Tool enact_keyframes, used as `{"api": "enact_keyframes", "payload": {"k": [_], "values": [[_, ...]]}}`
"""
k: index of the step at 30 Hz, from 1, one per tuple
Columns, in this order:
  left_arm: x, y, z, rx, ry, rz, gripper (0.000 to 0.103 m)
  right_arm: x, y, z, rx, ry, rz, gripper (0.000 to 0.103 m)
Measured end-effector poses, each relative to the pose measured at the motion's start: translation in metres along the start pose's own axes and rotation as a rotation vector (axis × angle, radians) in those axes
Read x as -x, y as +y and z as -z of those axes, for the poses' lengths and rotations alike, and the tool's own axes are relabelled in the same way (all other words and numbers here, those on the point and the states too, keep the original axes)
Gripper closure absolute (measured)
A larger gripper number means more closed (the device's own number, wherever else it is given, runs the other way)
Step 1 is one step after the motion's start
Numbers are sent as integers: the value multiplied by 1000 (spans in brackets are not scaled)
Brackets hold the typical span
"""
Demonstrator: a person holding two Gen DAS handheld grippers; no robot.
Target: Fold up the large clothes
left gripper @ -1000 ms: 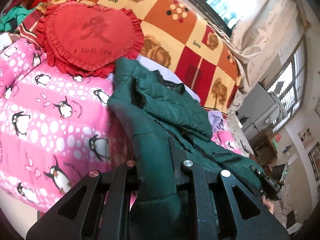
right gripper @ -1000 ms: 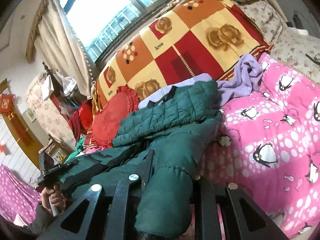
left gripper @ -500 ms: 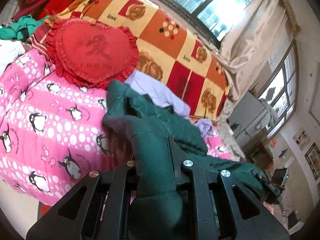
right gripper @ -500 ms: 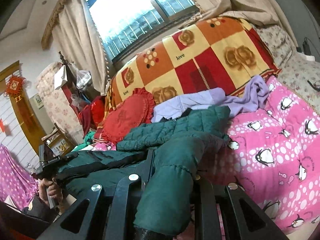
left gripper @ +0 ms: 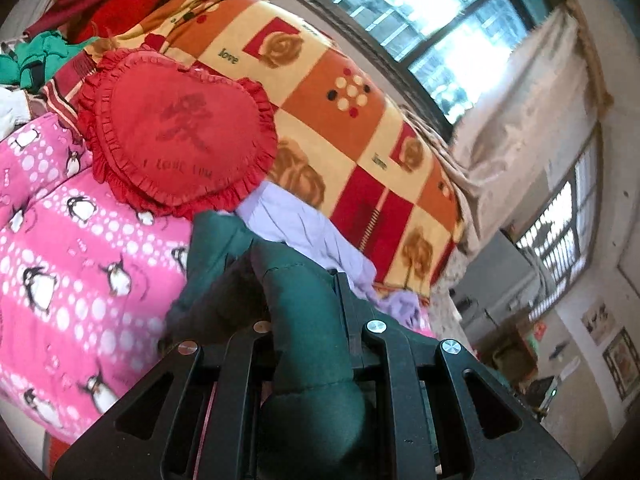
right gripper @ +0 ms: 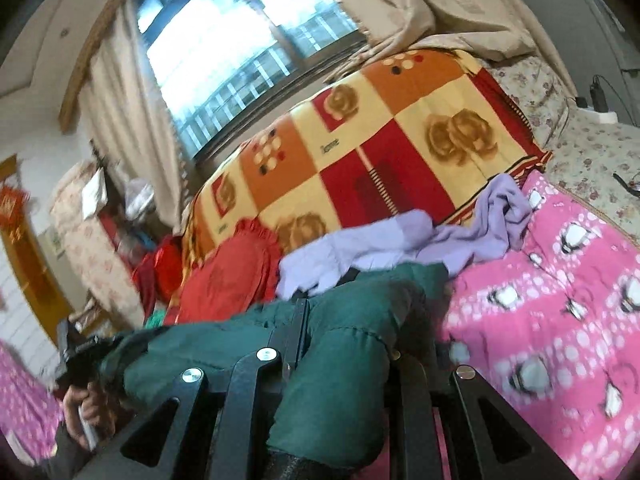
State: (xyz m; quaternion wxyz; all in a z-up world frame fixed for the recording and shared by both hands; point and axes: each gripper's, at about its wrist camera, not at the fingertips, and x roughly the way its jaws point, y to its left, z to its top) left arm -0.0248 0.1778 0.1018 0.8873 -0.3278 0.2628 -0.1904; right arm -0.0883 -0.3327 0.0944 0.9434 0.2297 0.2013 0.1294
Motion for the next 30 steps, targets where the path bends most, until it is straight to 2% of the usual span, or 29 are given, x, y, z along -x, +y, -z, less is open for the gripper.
{"api": "enact_keyframes", "payload": {"k": [4,9,12,14,17,21,25,30], "values": [[-45,3,-29,59,4,-93,90,-54,-9,-32,-43,7,7,87],[-116,17,-53,-7,31,-236,90,-139,-30,-58,-95,78,58,87],[-158,45,-51,28,77,-324,90,-186,-50,-56,-135,134,86,87],[-179,66,-47,91,97,-365,90,-208,-60,-49,-139,159,96,87],[-203,82,-41,91,111,-408,90,-238,-77,-34,-126,197,121,87],[-238,82,-34,-9,120,-445,88,-268,-97,-25,-133,270,185,86],[-254,99,-24,13,110,-430,87,-283,-114,-17,-209,314,194,81],[-247,104,-20,32,81,-379,86,-288,-115,-16,-224,333,192,76]]}}
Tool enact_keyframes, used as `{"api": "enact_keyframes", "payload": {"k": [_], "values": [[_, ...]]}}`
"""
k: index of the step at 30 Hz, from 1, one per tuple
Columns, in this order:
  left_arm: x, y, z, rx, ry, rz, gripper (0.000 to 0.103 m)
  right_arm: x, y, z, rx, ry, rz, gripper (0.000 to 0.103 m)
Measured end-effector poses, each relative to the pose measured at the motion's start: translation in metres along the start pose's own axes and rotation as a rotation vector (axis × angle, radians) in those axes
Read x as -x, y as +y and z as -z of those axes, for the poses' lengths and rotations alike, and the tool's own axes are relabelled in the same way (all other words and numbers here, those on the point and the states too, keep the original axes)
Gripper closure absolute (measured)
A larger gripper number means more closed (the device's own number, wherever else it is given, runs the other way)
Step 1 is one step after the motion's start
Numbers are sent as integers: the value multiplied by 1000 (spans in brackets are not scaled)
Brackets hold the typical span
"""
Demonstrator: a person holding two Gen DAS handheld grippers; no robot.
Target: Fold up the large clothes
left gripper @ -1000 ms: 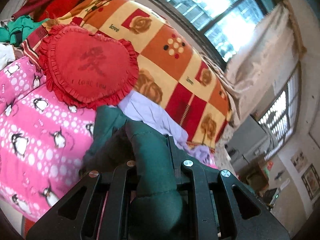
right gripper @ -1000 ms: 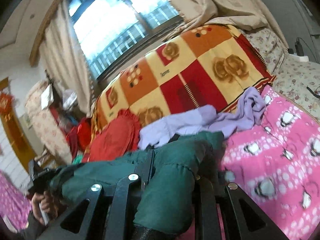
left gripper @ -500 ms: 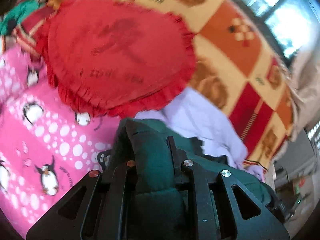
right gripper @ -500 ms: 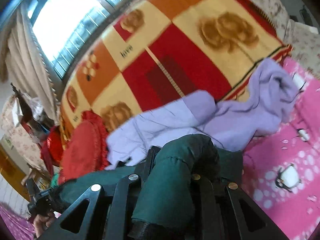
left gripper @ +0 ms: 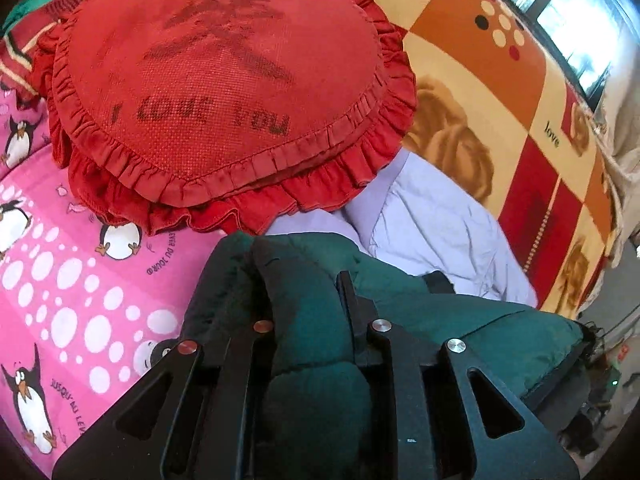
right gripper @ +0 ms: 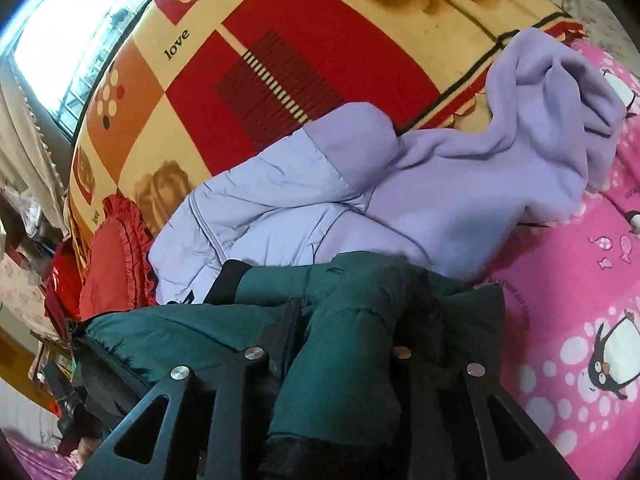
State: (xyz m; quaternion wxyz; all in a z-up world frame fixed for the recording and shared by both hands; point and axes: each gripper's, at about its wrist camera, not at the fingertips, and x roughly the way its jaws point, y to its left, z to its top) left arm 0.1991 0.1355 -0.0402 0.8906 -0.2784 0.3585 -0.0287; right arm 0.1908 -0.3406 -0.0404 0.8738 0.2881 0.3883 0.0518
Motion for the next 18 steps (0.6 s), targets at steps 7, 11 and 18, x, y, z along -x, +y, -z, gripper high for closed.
{"api": "enact_keyframes", "payload": {"k": [7,11,18], "values": [[10,7,-24,53,132,169,56,18,-11,-3,-191,-11,-187,21],[31,6,-44,74,164,240,48,38,-6,-1,-222,-59,-270,12],[79,2,-62,66,7,237,36,72,14,-7,-108,-142,-254,12]]}}
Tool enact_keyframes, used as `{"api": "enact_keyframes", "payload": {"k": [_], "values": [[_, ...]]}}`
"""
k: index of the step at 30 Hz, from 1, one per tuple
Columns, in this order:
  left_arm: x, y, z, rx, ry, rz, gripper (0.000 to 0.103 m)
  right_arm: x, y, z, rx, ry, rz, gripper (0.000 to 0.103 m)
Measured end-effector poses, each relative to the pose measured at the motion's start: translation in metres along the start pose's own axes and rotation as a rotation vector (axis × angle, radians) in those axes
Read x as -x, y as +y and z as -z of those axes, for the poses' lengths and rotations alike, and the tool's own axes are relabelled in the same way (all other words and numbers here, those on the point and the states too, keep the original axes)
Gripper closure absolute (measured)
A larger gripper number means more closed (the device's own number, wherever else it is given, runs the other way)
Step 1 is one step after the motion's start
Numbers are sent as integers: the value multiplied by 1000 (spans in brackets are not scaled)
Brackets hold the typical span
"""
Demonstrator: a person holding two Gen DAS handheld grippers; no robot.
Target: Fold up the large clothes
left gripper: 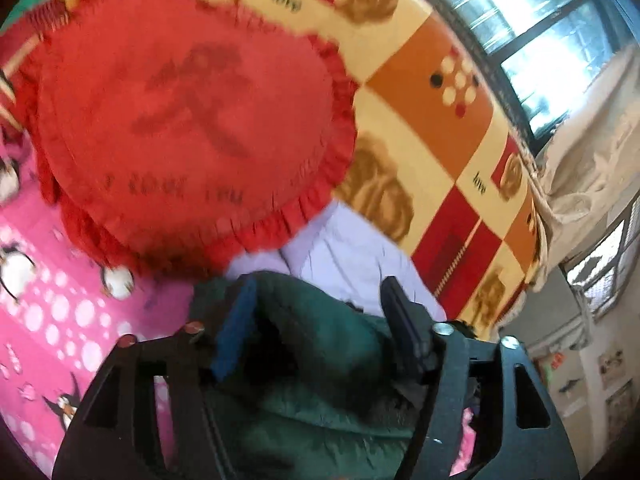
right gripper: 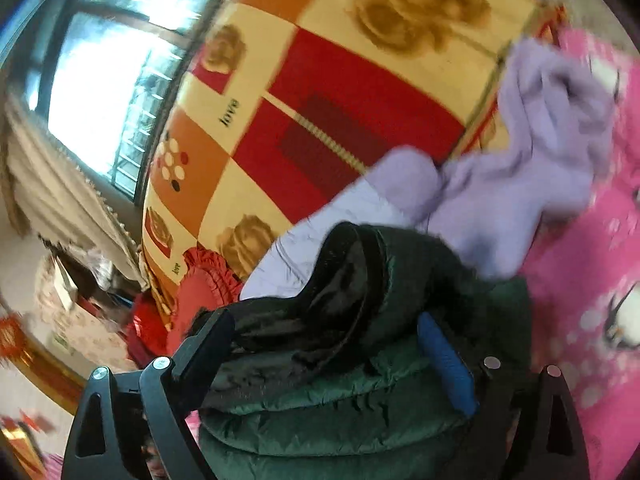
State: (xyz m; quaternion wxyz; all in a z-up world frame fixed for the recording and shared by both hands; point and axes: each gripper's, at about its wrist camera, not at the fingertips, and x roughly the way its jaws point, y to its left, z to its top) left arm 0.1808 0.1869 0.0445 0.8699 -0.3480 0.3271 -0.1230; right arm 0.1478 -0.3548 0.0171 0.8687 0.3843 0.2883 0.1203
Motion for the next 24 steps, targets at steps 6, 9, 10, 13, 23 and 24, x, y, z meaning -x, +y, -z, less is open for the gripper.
{"api": "enact_keyframes", "payload": {"k": [6,9,10,13,23,24], "values": [[-4,-27,3,-80,-34,4,36,-9,27,0,182,7,94,11],[-28,-39,1,-132,-8,-55,36,-38,42,-5,293,94,221,11],[-39,-42,-2,-152,1,-94,36,-47,48,-7,323,114,275,11],[-76,-48,-10,-254,38,-266,36,-78,55,-12,379,183,393,11],[-157,8,7,-291,204,-441,29,-135,-16,-8,353,361,478,0],[-158,11,8,-283,197,-440,28,-136,-20,-8,348,361,476,0]]}}
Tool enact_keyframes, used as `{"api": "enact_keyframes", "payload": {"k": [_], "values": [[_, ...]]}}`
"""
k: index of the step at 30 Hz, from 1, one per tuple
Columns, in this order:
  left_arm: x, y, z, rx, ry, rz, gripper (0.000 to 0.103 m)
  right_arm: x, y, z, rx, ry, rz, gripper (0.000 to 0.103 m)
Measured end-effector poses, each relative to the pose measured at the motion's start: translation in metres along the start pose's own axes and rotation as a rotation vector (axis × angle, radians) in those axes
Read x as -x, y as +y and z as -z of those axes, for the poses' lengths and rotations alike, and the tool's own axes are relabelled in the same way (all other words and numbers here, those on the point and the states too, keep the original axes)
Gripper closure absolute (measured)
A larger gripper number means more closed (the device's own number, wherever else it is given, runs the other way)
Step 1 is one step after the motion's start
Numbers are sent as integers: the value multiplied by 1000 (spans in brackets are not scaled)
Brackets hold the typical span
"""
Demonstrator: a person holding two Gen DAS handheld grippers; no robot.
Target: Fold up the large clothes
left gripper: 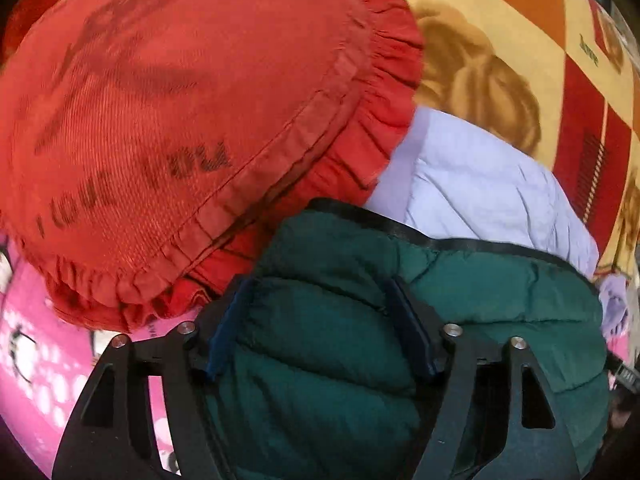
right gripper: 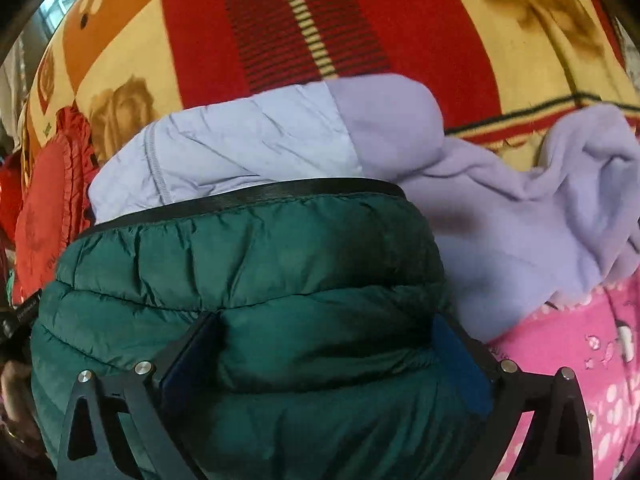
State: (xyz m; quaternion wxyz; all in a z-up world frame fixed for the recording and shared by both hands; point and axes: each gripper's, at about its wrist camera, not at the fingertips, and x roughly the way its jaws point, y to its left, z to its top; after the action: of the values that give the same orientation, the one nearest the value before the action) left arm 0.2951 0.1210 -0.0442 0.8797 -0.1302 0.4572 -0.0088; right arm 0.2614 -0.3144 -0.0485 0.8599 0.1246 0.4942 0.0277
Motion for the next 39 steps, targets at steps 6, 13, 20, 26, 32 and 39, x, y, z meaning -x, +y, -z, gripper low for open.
{"api": "enact_keyframes", "payload": {"k": [6,13,20,26,32,39], "values": [[-17,7,2,25,12,-6,20,-4,-3,2,0,-4,11,0],[-24,7,-4,30,47,16,18,-2,-5,4,-4,-14,9,0],[80,-11,-4,-16,-211,86,18,52,32,3,39,-138,-10,0],[100,-84,54,-181,-141,121,18,76,89,45,102,-153,6,0],[57,-97,96,-291,-107,-31,17,44,94,69,199,-64,55,0],[55,-93,99,-286,-118,-20,14,36,94,70,238,-62,54,0]]}}
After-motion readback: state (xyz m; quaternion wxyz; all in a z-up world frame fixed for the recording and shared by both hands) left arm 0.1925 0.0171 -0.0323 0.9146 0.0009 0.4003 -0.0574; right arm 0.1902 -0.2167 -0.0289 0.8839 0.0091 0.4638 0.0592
